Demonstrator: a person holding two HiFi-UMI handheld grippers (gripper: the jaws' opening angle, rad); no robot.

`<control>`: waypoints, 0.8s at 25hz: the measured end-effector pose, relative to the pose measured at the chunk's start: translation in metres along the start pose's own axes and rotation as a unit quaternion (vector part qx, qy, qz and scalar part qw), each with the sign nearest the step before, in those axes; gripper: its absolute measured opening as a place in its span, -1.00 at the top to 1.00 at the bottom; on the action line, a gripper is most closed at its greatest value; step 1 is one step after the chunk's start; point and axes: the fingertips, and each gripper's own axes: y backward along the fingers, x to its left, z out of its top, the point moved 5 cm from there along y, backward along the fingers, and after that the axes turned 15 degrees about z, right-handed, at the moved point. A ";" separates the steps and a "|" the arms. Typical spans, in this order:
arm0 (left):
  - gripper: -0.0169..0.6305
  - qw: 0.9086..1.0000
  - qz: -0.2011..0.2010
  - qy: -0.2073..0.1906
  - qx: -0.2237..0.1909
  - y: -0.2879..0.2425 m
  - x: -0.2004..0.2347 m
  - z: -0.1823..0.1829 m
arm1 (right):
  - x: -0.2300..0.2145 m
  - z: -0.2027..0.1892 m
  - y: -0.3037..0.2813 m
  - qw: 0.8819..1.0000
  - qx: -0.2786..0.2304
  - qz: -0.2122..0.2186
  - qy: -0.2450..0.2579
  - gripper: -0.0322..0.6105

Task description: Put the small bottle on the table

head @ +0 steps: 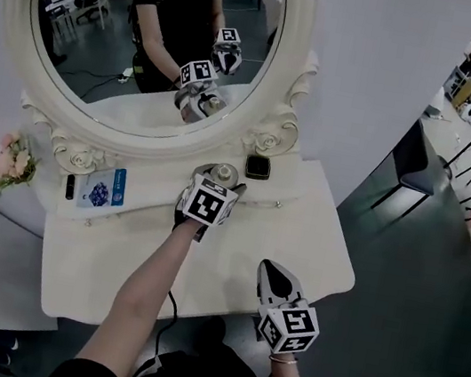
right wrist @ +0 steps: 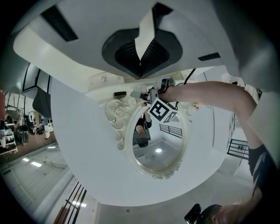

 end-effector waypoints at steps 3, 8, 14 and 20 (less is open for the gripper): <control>-0.10 1.000 0.001 -0.003 0.004 -0.009 0.002 0.003 | -0.003 0.001 -0.001 1.000 0.002 0.000 -0.001 0.89; -0.10 1.000 0.001 0.011 0.014 -0.018 0.004 0.004 | -0.007 0.002 0.001 1.000 0.004 -0.002 0.002 0.89; -0.10 1.000 0.005 0.015 0.021 -0.024 0.007 0.004 | -0.009 -0.001 0.004 1.000 0.006 -0.006 0.001 0.89; -0.10 1.000 0.006 0.013 0.021 -0.026 0.008 0.004 | -0.009 -0.003 0.003 1.000 0.009 -0.002 -0.002 0.89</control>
